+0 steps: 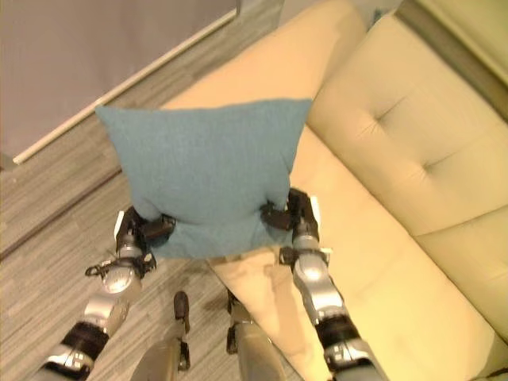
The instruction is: Pick up all the scattered cushions and arrange them neatly on the sofa.
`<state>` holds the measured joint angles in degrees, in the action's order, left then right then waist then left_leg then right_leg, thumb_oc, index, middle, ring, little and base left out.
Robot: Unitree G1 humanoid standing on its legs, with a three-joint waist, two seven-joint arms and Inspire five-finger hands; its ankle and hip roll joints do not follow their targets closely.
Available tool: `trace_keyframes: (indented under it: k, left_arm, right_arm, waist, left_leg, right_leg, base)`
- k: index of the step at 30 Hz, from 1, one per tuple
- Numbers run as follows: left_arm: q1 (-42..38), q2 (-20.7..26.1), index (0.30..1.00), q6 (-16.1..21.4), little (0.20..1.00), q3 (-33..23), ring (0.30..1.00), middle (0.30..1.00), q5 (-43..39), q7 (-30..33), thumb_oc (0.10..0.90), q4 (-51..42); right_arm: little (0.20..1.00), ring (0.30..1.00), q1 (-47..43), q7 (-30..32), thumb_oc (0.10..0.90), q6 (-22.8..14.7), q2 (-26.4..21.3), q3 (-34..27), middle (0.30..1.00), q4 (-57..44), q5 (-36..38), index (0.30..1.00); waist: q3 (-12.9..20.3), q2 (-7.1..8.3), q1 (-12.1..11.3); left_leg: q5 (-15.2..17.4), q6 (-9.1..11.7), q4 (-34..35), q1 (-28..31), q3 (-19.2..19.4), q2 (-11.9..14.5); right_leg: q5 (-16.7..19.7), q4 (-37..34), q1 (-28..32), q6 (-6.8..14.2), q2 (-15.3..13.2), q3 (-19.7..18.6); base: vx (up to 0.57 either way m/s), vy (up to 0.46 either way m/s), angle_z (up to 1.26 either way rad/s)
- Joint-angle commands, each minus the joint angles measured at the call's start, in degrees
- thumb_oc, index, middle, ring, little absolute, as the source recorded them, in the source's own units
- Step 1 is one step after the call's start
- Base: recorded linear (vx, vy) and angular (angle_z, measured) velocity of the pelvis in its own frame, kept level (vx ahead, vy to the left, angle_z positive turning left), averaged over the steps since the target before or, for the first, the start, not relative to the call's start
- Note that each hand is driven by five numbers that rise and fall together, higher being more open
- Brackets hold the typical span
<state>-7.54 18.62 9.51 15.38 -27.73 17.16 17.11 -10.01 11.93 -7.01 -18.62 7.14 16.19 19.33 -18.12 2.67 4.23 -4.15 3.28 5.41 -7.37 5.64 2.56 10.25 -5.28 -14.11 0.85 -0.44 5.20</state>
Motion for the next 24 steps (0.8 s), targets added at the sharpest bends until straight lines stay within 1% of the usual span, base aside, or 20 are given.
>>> trace_keyframes:
  k: [1, 2, 3, 4, 8, 9, 10, 11, 13, 14, 15, 18, 19, 20, 21, 22, 24]
  left_arm:
    - [-6.8, -4.2, 0.3, 7.1, 0.3, -0.7, 0.3, 0.3, 1.2, -5.9, 0.4, -6.0]
    - [-5.0, -3.9, 0.3, 7.1, 0.3, -1.0, 0.3, 0.3, 1.0, -6.7, 0.4, -7.2]
    - [-1.2, -3.3, 0.3, 7.0, 0.3, -2.5, 0.3, 0.3, 0.8, -8.0, 0.4, -10.0]
    - [-1.1, -3.3, 0.3, 7.0, 0.3, -2.5, 0.3, 0.3, 0.8, -8.0, 0.4, -10.1]
    - [3.6, -2.5, 0.3, 6.5, 0.3, -4.3, 0.3, 0.3, 1.4, -9.1, 0.4, -13.2]
    - [3.7, -2.5, 0.3, 6.5, 0.3, -4.3, 0.3, 0.3, 1.4, -9.1, 0.4, -13.3]
    - [6.5, -2.5, 0.3, 5.9, 0.3, -4.7, 0.3, 0.3, 1.3, -10.1, 0.4, -13.8]
    - [6.6, -2.5, 0.3, 5.9, 0.3, -4.7, 0.3, 0.3, 1.3, -10.1, 0.4, -13.9]
    - [8.0, -2.4, 0.3, 5.4, 0.3, -4.7, 0.3, 0.3, 1.5, -10.1, 0.4, -14.0]
    - [8.3, -2.3, 0.3, 5.2, 0.3, -4.7, 0.3, 0.3, 1.7, -9.7, 0.4, -14.1]
    - [8.5, -2.5, 0.3, 5.5, 0.3, -4.8, 0.3, 0.3, 1.6, -9.2, 0.4, -14.0]
    - [9.0, -2.9, 0.3, 5.5, 0.3, -4.9, 0.3, 0.3, 2.0, -8.4, 0.4, -14.0]
    - [9.0, -2.9, 0.3, 5.5, 0.3, -4.9, 0.3, 0.3, 2.0, -8.4, 0.4, -14.0]
    - [9.0, -3.0, 0.3, 5.4, 0.3, -4.9, 0.3, 0.3, 2.2, -8.1, 0.4, -13.8]
    - [8.9, -3.0, 0.3, 5.4, 0.3, -4.9, 0.3, 0.3, 2.2, -8.1, 0.4, -13.8]
    - [9.2, -3.0, 0.3, 5.2, 0.3, -4.8, 0.3, 0.3, 2.7, -8.3, 0.4, -12.9]
    - [10.0, -2.6, 0.3, 4.9, 0.3, -4.9, 0.3, 0.3, 3.0, -8.8, 0.4, -12.8]
  right_arm:
    - [0.3, 0.3, -3.2, -4.5, 0.4, -8.7, 2.5, 0.5, 0.3, -4.6, 2.6, 0.3]
    - [0.3, 0.3, -1.5, -5.0, 0.4, -8.7, 2.4, -0.6, 0.3, -5.9, 2.8, 0.3]
    - [0.3, 0.3, 2.2, -6.0, 0.4, -8.7, 1.8, -2.9, 0.3, -9.0, 2.5, 0.3]
    - [0.3, 0.3, 2.3, -6.0, 0.4, -8.7, 1.8, -2.9, 0.3, -9.1, 2.5, 0.3]
    - [0.3, 0.3, 7.1, -6.6, 0.4, -8.3, 0.9, -5.7, 0.3, -12.6, 0.4, 0.3]
    - [0.3, 0.3, 7.2, -6.6, 0.4, -8.2, 0.9, -5.6, 0.3, -12.7, 0.4, 0.3]
    - [0.3, 0.3, 10.6, -7.1, 0.4, -7.5, 0.2, -6.9, 0.3, -13.7, -1.1, 0.3]
    - [0.3, 0.3, 10.7, -7.1, 0.4, -7.5, 0.2, -6.9, 0.3, -13.7, -1.1, 0.3]
    - [0.3, 0.3, 11.8, -6.9, 0.4, -7.0, 0.3, -7.3, 0.3, -13.4, -1.2, 0.3]
    - [0.3, 0.3, 11.9, -6.9, 0.4, -6.9, 0.2, -6.7, 0.3, -12.9, -0.8, 0.3]
    - [0.3, 0.3, 12.0, -6.6, 0.4, -6.7, 0.2, -6.4, 0.3, -12.5, -0.8, 0.3]
    - [0.3, 0.3, 11.8, -5.7, 0.4, -6.6, -0.8, -5.9, 0.3, -12.0, -2.2, 0.3]
    - [0.3, 0.3, 11.8, -5.7, 0.4, -6.6, -0.8, -5.9, 0.3, -12.0, -2.2, 0.3]
    - [0.3, 0.3, 11.7, -5.4, 0.4, -6.5, -1.2, -5.9, 0.3, -11.7, -2.8, 0.3]
    - [0.3, 0.3, 11.7, -5.4, 0.4, -6.5, -1.2, -5.9, 0.3, -11.7, -2.8, 0.3]
    - [0.3, 0.3, 11.4, -5.3, 0.4, -5.9, -2.0, -5.8, 0.3, -11.2, -3.9, 0.3]
    - [0.3, 0.3, 11.3, -5.5, 0.4, -5.3, -2.1, -5.5, 0.3, -11.0, -4.6, 0.3]
  waist:
    - [11.1, 0.68, 1.6]
    - [12.1, 0.64, 1.8]
    - [14.9, 0.4, 2.4]
    - [14.9, 0.39, 2.4]
    - [17.5, 0.53, 3.3]
    - [17.5, 0.53, 3.2]
    - [18.5, 0.66, 4.0]
    - [18.5, 0.66, 3.9]
    - [18.3, 0.98, 4.4]
    - [17.8, 1.04, 4.3]
    - [17.3, 1.18, 3.9]
    - [16.7, 1.83, 2.5]
    - [16.7, 1.83, 2.5]
    - [16.4, 2.08, 2.2]
    - [16.4, 2.08, 2.3]
    - [16.1, 1.68, 2.4]
    - [16.5, 1.16, 2.9]
  left_leg:
    - [6.0, 0.1, -0.4, 2.8, 1.6, -1.2]
    - [6.2, 0.1, -0.4, 3.7, 2.0, -1.0]
    - [6.7, 0.0, -0.4, 5.7, 2.7, -0.8]
    - [6.7, 0.0, -0.4, 5.8, 2.8, -0.8]
    - [7.5, 0.0, -0.6, 8.6, 3.6, -0.4]
    - [7.5, 0.0, -0.5, 8.8, 3.7, -0.4]
    - [8.7, -0.1, -2.1, 10.3, 4.2, -0.2]
    - [8.8, -0.1, -2.3, 10.3, 4.3, -0.2]
    - [10.2, -0.2, -5.6, 10.5, 4.6, 0.1]
    - [10.4, -0.1, -7.9, 10.5, 3.5, 0.3]
    - [9.8, 0.2, -9.6, 9.8, 1.2, 0.3]
    - [10.4, 0.6, -10.2, 6.9, -8.1, -1.5]
    - [10.5, 0.6, -10.3, 6.9, -8.1, -1.5]
    - [10.3, 0.8, -11.1, 5.7, -10.9, -2.2]
    - [10.4, 0.8, -11.3, 5.6, -10.9, -2.2]
    - [11.1, 0.2, -10.0, 6.0, -14.1, -3.1]
    - [11.0, -0.3, -8.1, 7.9, -12.0, -2.5]
  right_leg:
    - [-7.9, 1.8, 4.9, 7.1, -1.8, -1.3]
    - [-8.0, 1.4, 5.6, 7.1, -1.7, -1.4]
    - [-8.2, 0.9, 7.3, 7.2, -1.4, -1.7]
    - [-8.2, 0.9, 7.4, 7.2, -1.4, -1.8]
    - [-8.8, 0.8, 9.9, 7.0, -0.8, -3.0]
    - [-8.8, 0.7, 10.0, 7.0, -0.8, -3.0]
    - [-9.6, 0.9, 11.9, 6.6, -0.7, -3.7]
    - [-9.7, 0.9, 12.0, 6.6, -0.7, -3.7]
    - [-10.1, 1.3, 13.1, 6.2, -0.5, -4.7]
    - [-10.4, 2.1, 13.5, 6.0, -0.1, -6.1]
    - [-10.5, 2.7, 13.4, 5.8, 0.1, -7.3]
    - [-10.1, 3.5, 12.8, 6.0, -0.2, -10.2]
    - [-10.1, 3.5, 12.8, 6.0, -0.2, -10.2]
    - [-9.8, 3.8, 12.6, 6.3, -0.3, -11.4]
    - [-9.9, 3.9, 12.6, 6.3, -0.3, -11.4]
    - [-9.7, 4.6, 11.9, 7.0, 0.4, -14.8]
    - [-9.4, 5.0, 11.4, 7.7, 0.5, -16.6]
  base:
    - [0.06, 0.008, -0.19]
    - [0.13, 0.019, -0.11]
    - [0.1, 0.013, -0.07]
    - [0.09, 0.011, -0.18]
    - [0.06, -0.013, -0.13]
    - [0.11, -0.024, -0.2]
    - [0.09, -0.011, -0.23]
    - [0.1, -0.015, -0.29]
    - [0.02, -0.007, -0.2]
    - [-0.01, 0.016, -0.21]
    - [-0.05, 0.045, -0.32]
    - [-0.06, 0.031, -0.83]
    - [-0.03, 0.031, -0.91]
    - [-0.02, 0.022, -0.86]
    - [-0.06, 0.123, -0.68]
    - [-0.04, 0.153, -0.57]
    - [-0.02, 0.176, -0.73]
